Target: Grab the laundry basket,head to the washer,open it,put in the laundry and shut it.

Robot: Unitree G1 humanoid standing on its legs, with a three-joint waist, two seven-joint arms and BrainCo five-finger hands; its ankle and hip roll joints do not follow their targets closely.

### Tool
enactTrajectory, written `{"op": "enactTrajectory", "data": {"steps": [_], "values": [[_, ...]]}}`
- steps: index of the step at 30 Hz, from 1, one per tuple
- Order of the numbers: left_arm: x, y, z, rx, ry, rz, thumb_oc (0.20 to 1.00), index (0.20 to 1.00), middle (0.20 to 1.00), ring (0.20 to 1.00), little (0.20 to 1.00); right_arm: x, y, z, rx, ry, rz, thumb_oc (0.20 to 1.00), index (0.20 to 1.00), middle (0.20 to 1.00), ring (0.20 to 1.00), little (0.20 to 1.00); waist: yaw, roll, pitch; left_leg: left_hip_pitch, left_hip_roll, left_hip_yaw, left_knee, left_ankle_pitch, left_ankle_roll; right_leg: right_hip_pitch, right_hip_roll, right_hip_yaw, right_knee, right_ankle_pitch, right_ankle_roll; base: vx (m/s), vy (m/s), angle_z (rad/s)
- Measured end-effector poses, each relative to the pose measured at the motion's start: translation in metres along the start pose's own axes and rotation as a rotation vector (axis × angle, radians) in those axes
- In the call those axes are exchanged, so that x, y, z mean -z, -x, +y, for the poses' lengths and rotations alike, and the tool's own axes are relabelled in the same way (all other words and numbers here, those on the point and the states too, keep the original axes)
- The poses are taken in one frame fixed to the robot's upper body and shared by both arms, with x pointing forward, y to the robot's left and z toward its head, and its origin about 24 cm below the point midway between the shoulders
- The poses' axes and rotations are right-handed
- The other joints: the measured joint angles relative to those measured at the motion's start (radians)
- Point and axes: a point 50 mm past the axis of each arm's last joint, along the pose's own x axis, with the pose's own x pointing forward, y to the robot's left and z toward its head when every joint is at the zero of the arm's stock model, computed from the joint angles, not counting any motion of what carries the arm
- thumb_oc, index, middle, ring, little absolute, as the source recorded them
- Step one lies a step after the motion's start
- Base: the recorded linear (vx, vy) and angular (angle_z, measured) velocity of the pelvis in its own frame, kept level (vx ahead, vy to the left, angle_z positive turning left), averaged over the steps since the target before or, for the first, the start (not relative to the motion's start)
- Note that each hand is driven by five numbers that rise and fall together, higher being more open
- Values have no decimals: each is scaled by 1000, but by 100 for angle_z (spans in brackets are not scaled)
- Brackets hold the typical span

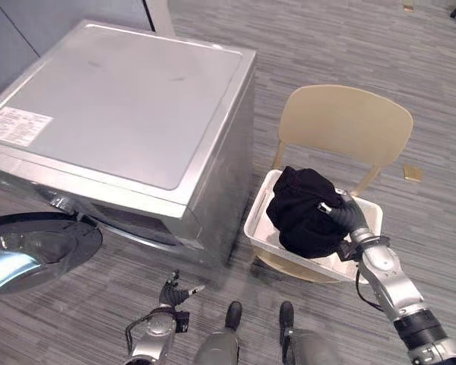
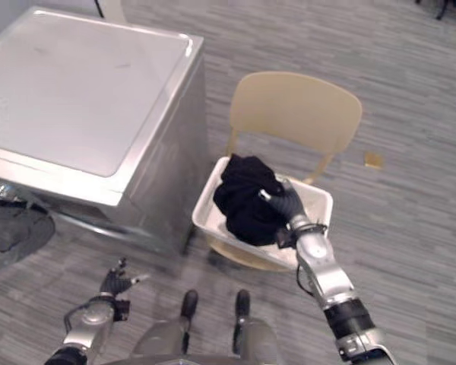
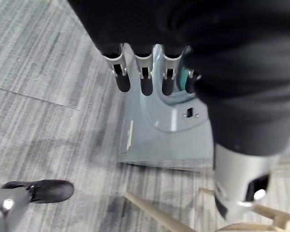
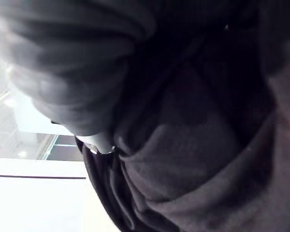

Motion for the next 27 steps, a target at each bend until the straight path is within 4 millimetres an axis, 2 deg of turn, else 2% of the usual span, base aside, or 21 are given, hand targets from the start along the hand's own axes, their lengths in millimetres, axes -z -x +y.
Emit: {"op": "enactTrajectory", "data": {"steps": [1,3,4,5,6,7,8,9,10,11,12,14,15,16,17,18,19,20,21,24,27], "values": [[-11,0,1,1,-1,-51,1000,1000,1000,1000,1000,-5,1,1,0,-2,-25,200,200,200,200,200,7,0,-10,-27,-8,-29,30,5,-9,2,32,69,105,-65,-4,-241,-221,68],[-26,0,1,5,-2,-114,1000,1000,1000,1000,1000,-15,-4,2,-3,-4,-68,200,200,200,200,200,32,-5,-15,-60,-15,-34,44,10,-26,34,35,74,25,-104,-28,-254,-223,40],[-31,1,0,5,1,-139,1000,1000,1000,1000,1000,-19,-7,4,-9,-5,-87,200,200,200,200,200,49,-2,-17,-79,-13,-41,44,20,-45,62,29,50,-50,-125,-63,-341,-265,36],[-34,2,-9,18,24,-157,1000,1000,1000,1000,1000,-22,-11,3,-3,-2,-97,200,200,200,200,200,62,47,-29,-123,21,-61,41,56,-89,72,78,27,-138,-85,-55,-349,-229,57],[-41,3,-10,24,32,-187,1000,1000,1000,1000,1000,-21,-10,3,4,-4,-93,200,200,200,200,200,55,53,-29,-138,31,-69,36,68,-102,80,94,36,-173,-55,-80,-328,-163,78],[-41,6,-11,30,33,-198,1000,1000,1000,1000,1000,-18,-9,3,7,-4,-80,200,200,200,200,200,63,62,-29,-142,52,-62,25,51,-95,78,119,11,-177,-43,-108,-233,-101,60],[-37,8,-11,33,28,-189,1000,1000,1000,1000,1000,-15,-8,3,7,-5,-69,200,200,200,200,200,75,64,-31,-143,72,-50,12,45,-81,66,144,4,-155,-41,-105,-331,-42,61],[-38,9,-11,34,26,-191,1000,1000,1000,1000,1000,-11,-5,2,15,-3,-56,200,200,200,200,200,81,57,-29,-157,89,-42,4,18,-81,39,144,-26,-120,-62,-146,-312,-3,69],[-40,9,-14,50,10,-194,1000,1000,1000,1000,1000,-10,-4,2,17,1,-51,200,200,200,200,200,86,48,-28,-181,89,3,3,-87,-40,14,137,-61,-88,-18,-187,-462,-14,88],[-47,11,-17,73,-8,-223,1000,1000,1000,1000,1000,-9,-3,3,16,2,-47,200,200,200,200,200,72,40,-27,-194,94,51,21,-116,-25,2,103,-104,-87,-15,-191,-246,-8,111],[-62,14,-20,103,-33,-289,1000,1000,1000,1000,1000,-7,-1,7,9,-3,-37,200,200,200,200,200,43,22,-21,-214,98,146,73,-116,-25,13,71,-150,-102,-1,-196,-255,-2,110],[-95,19,-30,159,-77,-437,1000,1000,1000,1000,1000,-8,2,16,-39,0,-38,200,200,200,200,200,6,-19,-31,-216,52,178,220,-122,-35,27,0,-215,-148,16,-192,-126,30,120],[-124,22,-41,195,-102,-550,1000,1000,1000,1000,1000,-20,1,22,-62,-17,-90,200,200,200,200,200,-7,-27,-41,-170,57,223,272,-144,-51,44,-21,-241,-196,33,-180,-40,83,106],[-138,24,-46,215,-115,-608,1000,1000,1000,1000,1000,-27,-1,25,-71,-27,-121,200,200,200,200,200,-30,-25,-46,-142,66,235,268,-160,-54,50,-26,-268,-225,49,-167,3,191,123],[-176,35,-65,291,-147,-759,1000,1000,1000,1000,1000,-42,-3,33,-97,-52,-184,200,200,200,200,200,-65,-24,-49,-33,102,298,187,-164,-55,71,-21,-310,-289,98,-157,59,181,102],[-186,41,-74,322,-150,-810,1000,1000,1000,1000,1000,-46,-7,38,-117,-58,-202,200,200,200,200,200,-77,-16,-53,26,106,303,88,-153,-54,77,-12,-312,-308,116,-144,46,176,80],[-194,44,-84,349,-143,-844,1000,1000,1000,1000,1000,-52,-10,43,-140,-63,-222,200,200,200,200,200,-82,-3,-60,81,101,306,-12,-139,-40,76,-1,-314,-316,125,-136,9,113,9],[-198,48,-95,376,-142,-865,1000,1000,1000,1000,1000,-56,-13,49,-166,-70,-236,200,200,200,200,200,-81,23,-74,115,98,297,-73,-87,-21,74,21,-314,-323,137,-129,11,155,-13],[-200,50,-101,396,-152,-874,1000,1000,1000,1000,1000,-56,-14,56,-180,-89,-240,200,200,200,200,200,-79,19,-78,127,102,293,-82,-68,-41,74,24,-312,-320,138,-127,9,124,-13],[-201,54,-113,444,-199,-893,1000,1000,1000,1000,1000,-62,-14,83,-267,-150,-258,200,200,200,200,200,-80,-16,-103,116,59,295,-81,-57,-19,53,-10,-273,-317,157,-87,-9,76,2],[-200,53,-110,424,-211,-893,1000,1000,1000,1000,1000,-63,-21,95,-283,-198,-245,200,200,200,200,200,-75,-23,-108,116,34,304,-81,-52,-12,49,-34,-255,-320,168,-70,-21,83,-3]]}}
